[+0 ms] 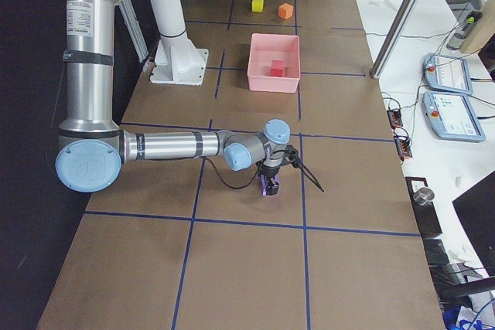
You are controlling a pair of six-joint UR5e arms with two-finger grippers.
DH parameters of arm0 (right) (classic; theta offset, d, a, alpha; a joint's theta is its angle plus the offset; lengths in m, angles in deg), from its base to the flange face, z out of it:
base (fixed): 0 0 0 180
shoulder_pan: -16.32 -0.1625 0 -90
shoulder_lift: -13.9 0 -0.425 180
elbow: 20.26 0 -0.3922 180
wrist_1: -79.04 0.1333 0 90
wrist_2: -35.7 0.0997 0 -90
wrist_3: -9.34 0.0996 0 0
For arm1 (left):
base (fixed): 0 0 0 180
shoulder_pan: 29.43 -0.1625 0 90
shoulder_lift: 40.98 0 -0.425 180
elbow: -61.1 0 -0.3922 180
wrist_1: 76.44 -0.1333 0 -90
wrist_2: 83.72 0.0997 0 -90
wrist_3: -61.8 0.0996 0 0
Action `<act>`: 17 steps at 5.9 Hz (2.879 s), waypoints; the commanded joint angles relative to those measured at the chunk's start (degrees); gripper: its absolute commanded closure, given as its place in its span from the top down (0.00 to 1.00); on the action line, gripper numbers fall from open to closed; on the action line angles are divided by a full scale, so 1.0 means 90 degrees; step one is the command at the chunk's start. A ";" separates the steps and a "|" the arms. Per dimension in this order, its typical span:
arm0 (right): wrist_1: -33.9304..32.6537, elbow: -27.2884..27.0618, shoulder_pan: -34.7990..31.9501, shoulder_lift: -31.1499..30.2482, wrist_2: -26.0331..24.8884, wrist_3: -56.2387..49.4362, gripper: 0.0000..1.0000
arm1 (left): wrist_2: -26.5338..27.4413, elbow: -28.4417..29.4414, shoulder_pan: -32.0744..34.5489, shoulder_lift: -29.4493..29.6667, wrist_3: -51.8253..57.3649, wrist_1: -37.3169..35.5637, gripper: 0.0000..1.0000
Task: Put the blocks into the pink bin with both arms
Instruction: 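Lower the right gripper and grasp the purple block, then carry the purple block with the right gripper over the bin, then release the purple block into the bin while the left arm reaches toward the orange block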
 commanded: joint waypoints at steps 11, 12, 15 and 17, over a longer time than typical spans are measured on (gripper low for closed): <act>-0.3519 -0.1869 0.3188 0.4906 -0.1910 0.7464 0.99 | -0.0036 0.0088 -0.1687 0.0390 -0.2427 0.1914 1.00; -0.3519 -0.1877 0.3188 0.4879 -0.1893 0.7370 1.00 | 0.0295 0.0117 -0.2009 0.0507 -0.2451 0.2013 1.00; -0.4514 -0.2375 0.2858 0.4772 -0.1815 0.6014 1.00 | 0.0317 0.0672 -0.2607 0.1258 -0.1888 0.2082 1.00; -0.4496 -0.2414 0.2847 0.4645 -0.1805 0.5953 1.00 | 0.0754 0.1179 -0.2995 0.1494 -0.1933 0.2471 1.00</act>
